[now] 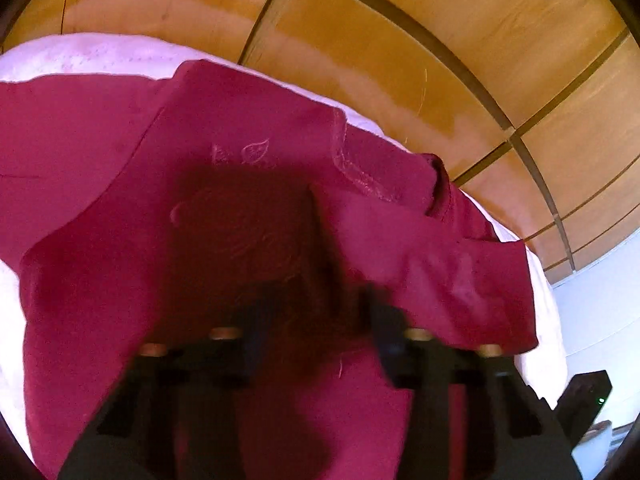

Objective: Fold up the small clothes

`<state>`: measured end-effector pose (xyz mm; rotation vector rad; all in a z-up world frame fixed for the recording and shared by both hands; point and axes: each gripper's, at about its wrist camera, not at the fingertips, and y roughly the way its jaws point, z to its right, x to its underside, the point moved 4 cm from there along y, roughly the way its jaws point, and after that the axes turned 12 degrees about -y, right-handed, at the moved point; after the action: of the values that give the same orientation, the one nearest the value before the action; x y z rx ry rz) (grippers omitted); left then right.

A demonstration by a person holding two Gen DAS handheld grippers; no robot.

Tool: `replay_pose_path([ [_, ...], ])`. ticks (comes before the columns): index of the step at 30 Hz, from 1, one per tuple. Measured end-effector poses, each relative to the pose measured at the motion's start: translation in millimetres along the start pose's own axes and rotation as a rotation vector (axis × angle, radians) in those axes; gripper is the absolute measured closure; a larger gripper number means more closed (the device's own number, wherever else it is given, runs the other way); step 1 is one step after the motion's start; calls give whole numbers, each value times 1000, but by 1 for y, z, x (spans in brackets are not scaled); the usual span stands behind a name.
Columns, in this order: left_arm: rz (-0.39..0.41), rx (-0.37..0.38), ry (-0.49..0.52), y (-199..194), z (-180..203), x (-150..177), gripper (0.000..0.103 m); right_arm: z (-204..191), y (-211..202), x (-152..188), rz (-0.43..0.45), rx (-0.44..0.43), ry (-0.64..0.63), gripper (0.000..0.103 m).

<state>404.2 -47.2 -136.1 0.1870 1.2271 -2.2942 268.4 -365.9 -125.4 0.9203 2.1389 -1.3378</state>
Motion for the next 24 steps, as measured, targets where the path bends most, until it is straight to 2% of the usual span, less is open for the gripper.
replay_pose_path([
  [2,14,5,16,-3,3,0,97,2,0,0,15,-7,15,81],
  [5,106,54,23,-27,4,-10,98,8,-3,-1,35,-21,47,81],
  [6,152,40,33,-37,0,-15,98,9,-3,-1,38,-24,53,81],
  [8,186,-3,42,-42,-12,-18,98,9,-3,-1,40,-23,55,81],
  [10,180,-60,41,-36,-28,-19,98,8,-3,0,40,-19,52,81],
  [12,156,-85,22,-25,-42,-16,97,8,-3,-1,28,-10,52,81],
  [15,152,-17,-41,-20,-53,-10,97,1,0,-9,-21,29,24,81],
  [18,143,3,-76,-18,-57,-11,94,-4,4,-21,-24,69,-19,81],
  [19,139,0,-72,-17,-56,-11,94,-3,6,-25,-20,81,-15,83],
  [21,149,-25,-27,-15,-47,-12,97,10,4,-33,9,125,35,93],
  [22,154,-35,-8,-15,-44,-12,98,23,-2,-35,42,186,77,95],
  [24,155,-55,32,-13,-41,-9,98,44,-5,-29,62,200,156,103],
])
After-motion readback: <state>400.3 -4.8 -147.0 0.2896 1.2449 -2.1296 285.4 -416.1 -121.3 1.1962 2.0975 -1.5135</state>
